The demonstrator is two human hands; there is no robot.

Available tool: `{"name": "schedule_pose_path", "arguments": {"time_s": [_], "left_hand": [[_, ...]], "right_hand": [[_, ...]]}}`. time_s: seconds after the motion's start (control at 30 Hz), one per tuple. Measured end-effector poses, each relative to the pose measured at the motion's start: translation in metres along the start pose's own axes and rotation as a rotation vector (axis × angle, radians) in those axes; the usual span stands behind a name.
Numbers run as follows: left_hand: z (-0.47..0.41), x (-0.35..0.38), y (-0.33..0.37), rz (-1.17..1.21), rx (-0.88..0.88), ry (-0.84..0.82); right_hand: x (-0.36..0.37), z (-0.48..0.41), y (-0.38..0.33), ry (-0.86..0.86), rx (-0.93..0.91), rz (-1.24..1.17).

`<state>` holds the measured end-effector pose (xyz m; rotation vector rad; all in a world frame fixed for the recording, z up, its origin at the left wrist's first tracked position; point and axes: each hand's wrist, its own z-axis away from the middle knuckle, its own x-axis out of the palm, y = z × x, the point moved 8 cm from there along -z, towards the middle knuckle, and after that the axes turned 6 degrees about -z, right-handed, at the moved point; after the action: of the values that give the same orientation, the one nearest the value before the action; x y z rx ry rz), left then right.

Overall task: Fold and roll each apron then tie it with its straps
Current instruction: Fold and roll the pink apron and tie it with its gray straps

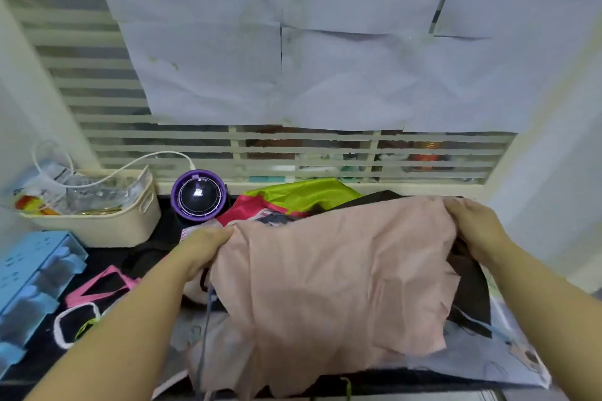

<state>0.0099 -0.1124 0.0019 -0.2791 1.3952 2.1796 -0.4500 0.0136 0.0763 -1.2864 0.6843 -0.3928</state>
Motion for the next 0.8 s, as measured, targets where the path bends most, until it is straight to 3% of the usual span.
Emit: {"name": "schedule_pose_path", "arguments": {"time_s": [0.17, 0.37, 0.53, 0.63, 0.8], "left_hand": [[0.046, -0.094, 0.076, 0.047, 0.222, 0.193], [0.105, -0.177, 0.148, -0.164, 0.448, 0.398], [0.162, -0.235, 0.178, -0.255, 0.587, 0.610], [0.184, -0.262, 0.182, -0.271, 0.584, 0.703], [0.203, -0.302, 0.183, -0.097, 0.616, 0.789]], "right_hand": [[-0.025, 0.020, -0.106, 0.062, -0.300, 0.379], [-0.032, 0.069, -0.194, 0.104, -0.374, 0.605], [-0.031, 0.119, -0.223, -0.081, -0.298, 0.322], [-0.029, 0.140, -0.228, -0.176, -0.220, 0.174], [-0.025, 0.159, -0.240, -0.304, -0.155, -0.013]]}}
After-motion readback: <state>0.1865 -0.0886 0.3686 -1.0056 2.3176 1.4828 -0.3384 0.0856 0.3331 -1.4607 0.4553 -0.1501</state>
